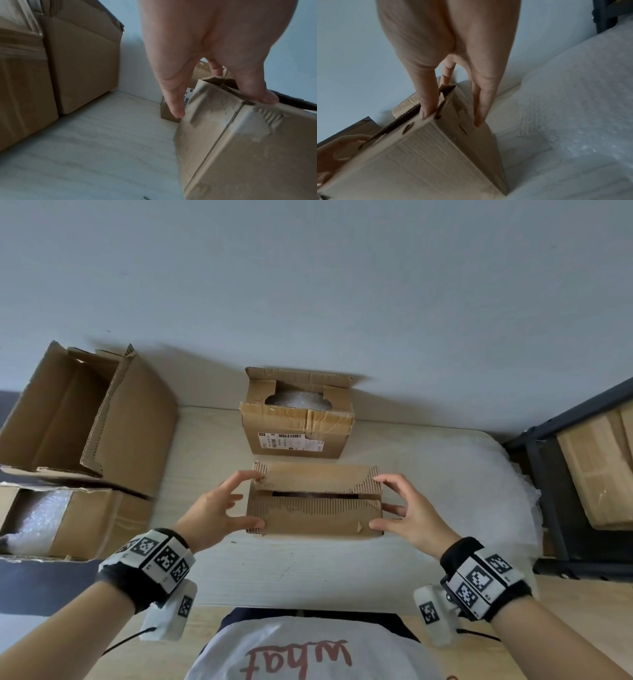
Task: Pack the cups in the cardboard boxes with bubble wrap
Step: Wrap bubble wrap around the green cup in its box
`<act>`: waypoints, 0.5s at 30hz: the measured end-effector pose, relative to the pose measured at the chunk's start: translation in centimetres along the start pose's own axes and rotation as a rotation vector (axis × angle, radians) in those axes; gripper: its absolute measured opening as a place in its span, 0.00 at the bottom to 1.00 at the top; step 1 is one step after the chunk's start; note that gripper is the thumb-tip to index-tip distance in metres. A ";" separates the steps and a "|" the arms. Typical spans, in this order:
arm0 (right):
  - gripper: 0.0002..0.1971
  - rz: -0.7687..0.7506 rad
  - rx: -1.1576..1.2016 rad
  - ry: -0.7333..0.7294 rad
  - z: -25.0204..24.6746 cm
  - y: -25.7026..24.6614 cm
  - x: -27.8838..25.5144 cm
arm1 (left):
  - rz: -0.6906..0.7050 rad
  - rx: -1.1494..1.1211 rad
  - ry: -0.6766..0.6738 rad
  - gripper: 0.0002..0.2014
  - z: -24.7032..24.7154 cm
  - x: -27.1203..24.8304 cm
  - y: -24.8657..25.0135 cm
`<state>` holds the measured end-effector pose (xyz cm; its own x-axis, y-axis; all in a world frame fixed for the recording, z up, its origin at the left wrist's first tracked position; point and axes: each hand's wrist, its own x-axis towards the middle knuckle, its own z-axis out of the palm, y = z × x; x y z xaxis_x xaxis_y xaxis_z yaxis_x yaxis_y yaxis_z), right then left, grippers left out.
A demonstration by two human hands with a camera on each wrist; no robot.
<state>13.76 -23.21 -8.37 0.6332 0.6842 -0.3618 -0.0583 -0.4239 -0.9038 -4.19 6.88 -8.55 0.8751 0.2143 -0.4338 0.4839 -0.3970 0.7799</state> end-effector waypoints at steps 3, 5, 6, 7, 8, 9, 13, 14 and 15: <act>0.31 0.027 -0.014 0.010 -0.1 0.2 -0.3 | -0.035 -0.150 0.000 0.31 0.3 -0.4 0.1; 0.30 0.068 0.018 0.003 0.0 0.3 -0.5 | -0.033 -0.243 0.014 0.27 0.6 -0.4 0.1; 0.29 0.089 0.047 0.002 0.2 0.2 -0.5 | -0.039 -0.278 0.020 0.26 0.8 -0.4 0.1; 0.27 0.106 0.071 0.007 0.4 0.1 -0.5 | -0.045 -0.306 0.022 0.25 1.0 -0.5 0.1; 0.24 0.112 0.077 0.022 0.5 0.0 -0.4 | -0.048 -0.332 0.024 0.24 1.1 -0.5 0.0; 0.21 0.109 0.069 0.042 0.7 -0.1 -0.3 | -0.051 -0.356 0.025 0.24 1.2 -0.5 0.1; 0.18 0.074 0.056 0.099 1.1 -0.5 0.3 | -0.057 -0.401 0.036 0.24 1.5 -0.6 0.3; 0.20 0.076 0.043 0.098 1.2 -0.5 0.4 | -0.058 -0.407 0.035 0.24 1.5 -0.6 0.3; 0.22 0.087 0.032 0.092 1.3 -0.5 0.5 | -0.061 -0.415 0.032 0.25 1.5 -0.6 0.4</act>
<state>13.09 -21.90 -8.37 0.6929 0.5878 -0.4176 -0.1395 -0.4590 -0.8774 -4.55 5.23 -8.65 0.8415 0.2568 -0.4753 0.4898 0.0086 0.8718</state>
